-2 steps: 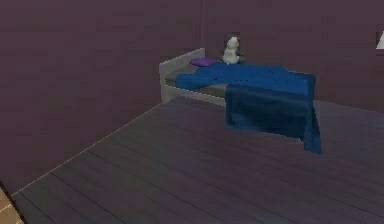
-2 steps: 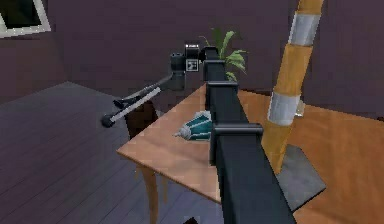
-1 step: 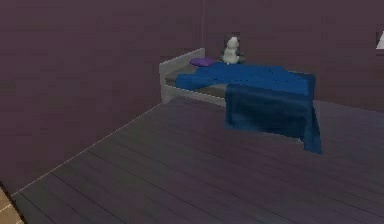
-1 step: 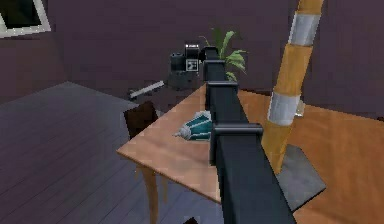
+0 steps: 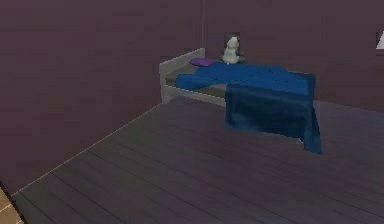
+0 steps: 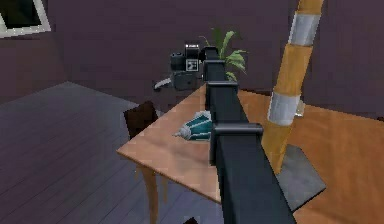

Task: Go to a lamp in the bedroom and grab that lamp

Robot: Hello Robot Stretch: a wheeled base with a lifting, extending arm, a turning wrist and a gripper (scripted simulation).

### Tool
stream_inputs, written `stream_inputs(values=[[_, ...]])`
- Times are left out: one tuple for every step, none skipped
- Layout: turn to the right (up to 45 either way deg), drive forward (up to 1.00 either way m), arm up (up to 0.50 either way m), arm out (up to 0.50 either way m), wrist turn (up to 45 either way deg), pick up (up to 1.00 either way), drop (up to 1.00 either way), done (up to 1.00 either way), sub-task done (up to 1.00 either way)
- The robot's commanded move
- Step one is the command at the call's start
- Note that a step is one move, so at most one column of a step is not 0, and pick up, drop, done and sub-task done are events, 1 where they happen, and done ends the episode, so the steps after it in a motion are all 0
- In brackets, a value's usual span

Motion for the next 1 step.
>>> stream_inputs(values=[[0.0,0.00,-0.22,0.00,0.0,0.00,0.00,0.00,0.00]])
